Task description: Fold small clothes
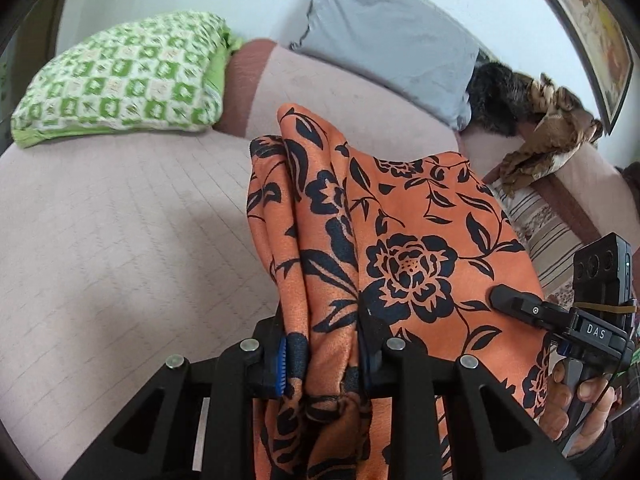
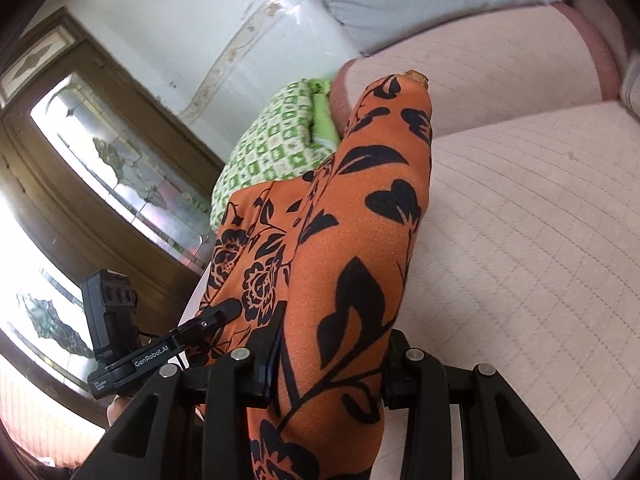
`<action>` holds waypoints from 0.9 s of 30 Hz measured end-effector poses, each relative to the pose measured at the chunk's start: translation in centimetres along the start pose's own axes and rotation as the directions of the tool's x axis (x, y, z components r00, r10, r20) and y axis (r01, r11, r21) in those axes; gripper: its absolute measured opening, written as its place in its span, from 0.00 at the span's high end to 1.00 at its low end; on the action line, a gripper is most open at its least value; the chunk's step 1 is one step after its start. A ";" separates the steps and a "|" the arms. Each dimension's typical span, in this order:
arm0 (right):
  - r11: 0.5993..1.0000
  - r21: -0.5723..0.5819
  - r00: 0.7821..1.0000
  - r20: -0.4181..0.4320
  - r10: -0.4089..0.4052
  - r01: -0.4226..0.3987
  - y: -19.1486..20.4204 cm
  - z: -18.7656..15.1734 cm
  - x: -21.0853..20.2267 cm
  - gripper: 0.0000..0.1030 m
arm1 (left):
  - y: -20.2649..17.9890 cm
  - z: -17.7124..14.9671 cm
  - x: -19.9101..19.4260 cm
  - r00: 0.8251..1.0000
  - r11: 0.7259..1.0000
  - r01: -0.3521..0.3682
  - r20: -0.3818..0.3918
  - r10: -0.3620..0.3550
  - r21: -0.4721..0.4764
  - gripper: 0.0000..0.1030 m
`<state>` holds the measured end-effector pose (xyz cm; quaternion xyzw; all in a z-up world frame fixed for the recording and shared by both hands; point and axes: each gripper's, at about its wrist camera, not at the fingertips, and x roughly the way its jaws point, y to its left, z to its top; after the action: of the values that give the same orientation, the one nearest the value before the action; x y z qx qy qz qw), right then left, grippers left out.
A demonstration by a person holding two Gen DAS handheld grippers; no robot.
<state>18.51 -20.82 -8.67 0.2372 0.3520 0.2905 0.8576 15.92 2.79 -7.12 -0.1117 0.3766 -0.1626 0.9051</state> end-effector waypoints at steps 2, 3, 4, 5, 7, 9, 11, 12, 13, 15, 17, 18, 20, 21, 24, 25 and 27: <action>1.000 0.029 1.000 -0.012 -0.006 0.007 -2.1 0.0 0.5 0.63 | -0.3 -0.3 2.5 0.999 1.000 -0.009 -0.033 0.009 0.002 0.73; 0.999 0.043 1.000 -0.021 -0.015 0.016 -3.5 -0.3 1.0 0.63 | -0.4 -0.6 3.7 0.999 1.000 -0.010 -0.050 0.010 0.001 0.73; 0.998 0.057 1.000 -0.026 -0.017 0.019 -4.4 -0.5 1.5 0.63 | -0.4 -1.1 5.2 0.998 1.000 -0.009 -0.070 0.009 0.001 0.73; 0.997 0.075 0.999 -0.032 -0.021 0.023 -5.5 -0.8 1.9 0.63 | -0.3 -1.7 6.7 0.995 1.000 -0.007 -0.095 0.007 0.001 0.73; 0.989 0.135 0.997 -0.056 -0.045 0.052 -8.8 -2.0 3.1 0.62 | 0.0 -3.0 10.0 0.987 1.000 -0.012 -0.158 0.012 -0.002 0.71; 0.979 0.184 0.993 -0.101 -0.067 0.085 -11.4 -3.1 4.0 0.57 | 0.4 -4.2 12.0 0.980 0.999 -0.041 -0.194 0.039 -0.010 0.62; 0.962 0.226 0.982 -0.146 -0.122 0.153 -13.5 -4.5 4.9 0.49 | 0.5 -4.4 11.6 0.985 1.000 -0.030 -0.167 0.029 -0.003 0.60; 0.961 0.247 0.988 -0.116 -0.098 0.124 -13.8 -4.9 4.4 0.42 | 0.5 -4.2 10.9 0.987 0.999 -0.032 -0.158 0.031 0.000 0.57; 0.961 0.247 0.990 -0.100 -0.104 0.126 -13.7 -5.0 3.9 0.40 | 0.6 -4.0 10.3 0.988 0.999 -0.041 -0.150 0.041 0.005 0.56; 0.960 0.224 0.985 -0.053 -0.162 0.170 -13.2 -4.7 2.3 0.38 | 0.4 -3.8 8.4 0.991 0.997 -0.064 -0.113 0.068 0.036 0.55; 0.954 0.206 0.974 0.007 -0.226 0.219 -12.1 -4.4 0.3 0.38 | 0.3 -3.9 5.9 0.993 0.993 -0.100 -0.057 0.103 0.062 0.52; 0.954 0.190 0.969 0.043 -0.242 0.230 -11.1 -4.1 -0.7 0.38 | 0.2 -4.2 4.9 0.994 0.992 -0.103 -0.038 0.106 0.070 0.50; 0.964 0.154 0.968 0.093 -0.232 0.216 -8.9 -3.5 -2.0 0.36 | 0.1 -4.8 3.8 0.994 0.991 -0.103 -0.010 0.104 0.086 0.47; 0.974 0.136 0.973 0.114 -0.200 0.184 -7.5 -3.6 -2.6 0.30 | 0.1 -5.2 3.7 0.995 0.991 -0.096 -0.009 0.098 0.097 0.43; 0.986 0.087 0.984 0.096 -0.147 0.139 -5.1 -4.0 -1.5 0.19 | 0.2 -6.3 5.2 0.991 0.983 -0.114 -0.054 0.122 0.145 0.37; 0.990 0.069 0.990 0.065 -0.127 0.122 -4.8 -4.3 -0.6 0.19 | 0.3 -6.8 6.2 0.982 0.975 -0.154 -0.081 0.168 0.159 0.37; 0.988 0.097 0.993 -0.021 -0.116 0.117 -6.0 -5.3 1.5 0.19 | 0.8 -7.2 7.3 0.970 0.971 -0.182 -0.136 0.203 0.154 0.37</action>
<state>17.44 -23.05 -16.36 0.2558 0.3857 0.2241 0.8576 15.72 0.19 -17.08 0.0021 0.4406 -0.1081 0.8912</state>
